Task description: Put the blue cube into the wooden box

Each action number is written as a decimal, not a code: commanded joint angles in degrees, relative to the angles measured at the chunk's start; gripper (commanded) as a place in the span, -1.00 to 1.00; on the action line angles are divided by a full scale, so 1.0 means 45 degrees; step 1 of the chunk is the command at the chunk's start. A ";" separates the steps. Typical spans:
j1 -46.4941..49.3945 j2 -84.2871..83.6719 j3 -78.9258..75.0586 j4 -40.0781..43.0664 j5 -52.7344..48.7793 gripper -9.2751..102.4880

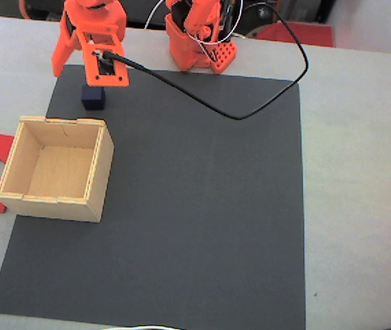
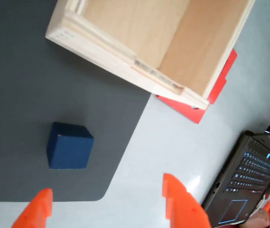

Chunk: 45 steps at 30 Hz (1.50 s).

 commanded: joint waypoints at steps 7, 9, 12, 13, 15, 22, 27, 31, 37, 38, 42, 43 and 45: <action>-0.0020 -0.1582 0.0332 -0.0918 0.0605 -0.34; 0.0059 -0.1680 0.0332 -0.0996 0.0684 -0.34; 0.0098 -0.1992 0.0332 -0.1094 0.0801 -0.35; 0.0098 -0.2188 0.0332 -0.1133 0.0801 -0.35; 0.0098 -0.2637 0.0332 -0.1250 0.0840 -0.36; 0.0234 -0.3594 0.0312 -0.0898 0.0703 -0.37; 0.0859 -0.3477 0.0195 -0.0449 0.0371 -0.38; 0.1484 -0.3301 0.0117 -0.0117 -0.0078 -0.39; 0.2207 -0.3223 -0.0352 -0.0078 -0.0645 -0.38; 0.2285 -0.3320 -0.0430 -0.0117 -0.0742 -0.38; 0.2207 -0.4219 -0.1074 -0.0176 -0.1191 -0.38; 0.2188 -0.4512 -0.1406 -0.0117 -0.1289 -0.38; 0.2168 -0.5059 -0.2129 -0.0039 -0.1543 -0.38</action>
